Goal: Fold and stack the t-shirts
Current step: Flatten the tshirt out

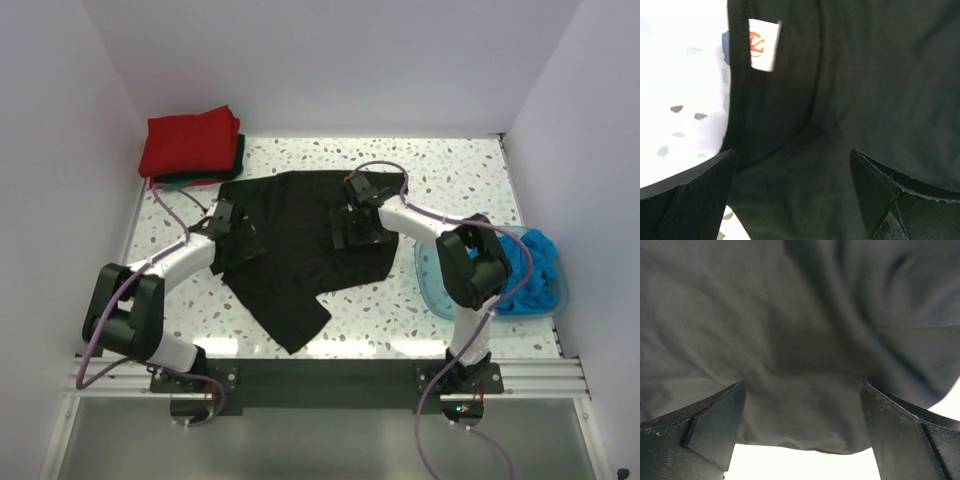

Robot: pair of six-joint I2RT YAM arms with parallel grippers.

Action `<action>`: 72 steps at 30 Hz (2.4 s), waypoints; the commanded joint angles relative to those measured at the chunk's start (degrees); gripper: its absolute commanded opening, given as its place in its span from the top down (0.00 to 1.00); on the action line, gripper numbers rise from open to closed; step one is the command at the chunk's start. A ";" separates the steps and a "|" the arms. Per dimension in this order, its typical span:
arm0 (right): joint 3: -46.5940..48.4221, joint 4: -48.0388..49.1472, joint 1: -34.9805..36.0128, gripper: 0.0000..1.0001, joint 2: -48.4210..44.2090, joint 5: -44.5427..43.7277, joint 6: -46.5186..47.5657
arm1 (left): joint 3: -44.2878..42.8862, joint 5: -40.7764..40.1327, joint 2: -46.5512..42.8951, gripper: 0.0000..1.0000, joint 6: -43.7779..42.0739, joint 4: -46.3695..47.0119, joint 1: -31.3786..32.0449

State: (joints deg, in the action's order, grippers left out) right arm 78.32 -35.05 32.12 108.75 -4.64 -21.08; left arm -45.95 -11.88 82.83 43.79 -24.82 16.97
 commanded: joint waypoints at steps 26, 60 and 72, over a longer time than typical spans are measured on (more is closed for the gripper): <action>-11.42 3.31 4.63 0.01 -17.33 -7.83 -13.02 | 6.20 7.39 -7.05 0.00 -2.66 1.53 -15.85; 1.45 2.81 -2.85 1.00 -4.69 -14.32 -9.51 | 12.38 -3.40 -11.46 0.00 6.57 -3.39 1.57; 28.07 -2.31 -1.88 1.00 9.88 -13.29 -2.58 | 8.16 -4.99 -6.98 0.00 5.25 -2.96 -0.71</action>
State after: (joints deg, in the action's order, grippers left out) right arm 99.11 -35.70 30.28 112.64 -17.69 -27.55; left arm -36.27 -14.63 75.09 49.93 -27.86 17.15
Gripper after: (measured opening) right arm 0.010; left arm 0.997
